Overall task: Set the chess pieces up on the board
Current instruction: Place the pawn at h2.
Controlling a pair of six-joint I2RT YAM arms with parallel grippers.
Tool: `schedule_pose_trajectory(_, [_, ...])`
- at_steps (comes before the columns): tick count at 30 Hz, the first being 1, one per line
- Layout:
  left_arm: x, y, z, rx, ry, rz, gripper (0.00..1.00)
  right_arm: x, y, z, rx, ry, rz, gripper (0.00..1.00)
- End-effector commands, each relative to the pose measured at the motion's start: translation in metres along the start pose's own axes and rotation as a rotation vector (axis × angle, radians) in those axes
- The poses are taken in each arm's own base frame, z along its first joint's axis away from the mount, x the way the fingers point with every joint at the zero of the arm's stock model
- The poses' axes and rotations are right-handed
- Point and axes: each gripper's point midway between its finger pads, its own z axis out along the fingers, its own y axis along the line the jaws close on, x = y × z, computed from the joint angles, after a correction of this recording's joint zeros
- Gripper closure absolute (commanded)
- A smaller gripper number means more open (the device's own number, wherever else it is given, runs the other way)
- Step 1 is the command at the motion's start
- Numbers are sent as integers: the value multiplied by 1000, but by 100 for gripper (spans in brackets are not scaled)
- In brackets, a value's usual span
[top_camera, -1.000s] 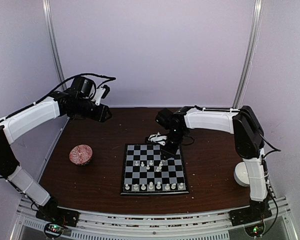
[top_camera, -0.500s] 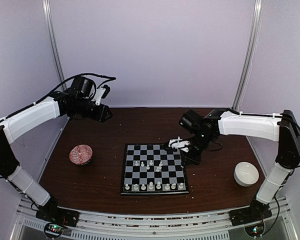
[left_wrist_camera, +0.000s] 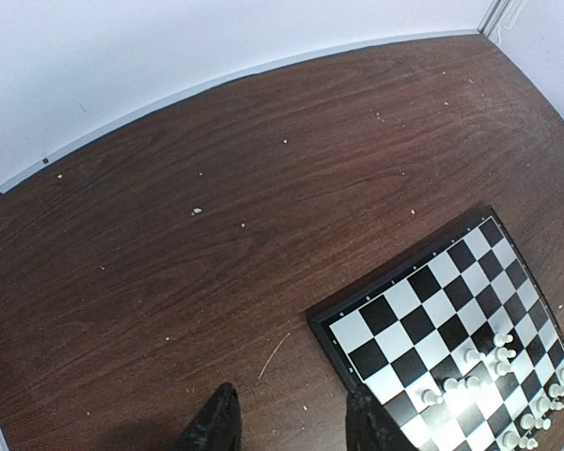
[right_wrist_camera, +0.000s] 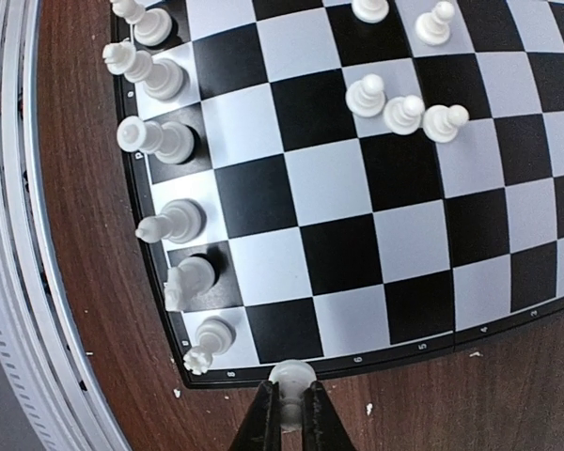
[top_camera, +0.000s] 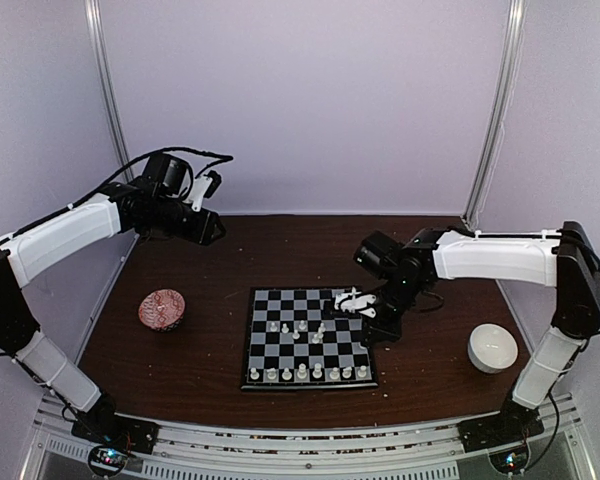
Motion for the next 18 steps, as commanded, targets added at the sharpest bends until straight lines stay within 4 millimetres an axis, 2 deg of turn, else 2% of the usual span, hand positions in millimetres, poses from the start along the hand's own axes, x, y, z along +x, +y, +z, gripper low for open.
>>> schedule_pose_trajectory(1, [-8, -1, 2, 3, -30, 18, 61, -3, 5, 10, -3, 19, -46, 92])
schedule_pose_trajectory(9, [-7, -1, 2, 7, -29, 18, 61, 4, 8, 28, -19, 77, -69, 92])
schedule_pose_trajectory(18, [-6, -3, 6, 16, -19, 20, 61, 10, 7, 37, -14, 108, -69, 91])
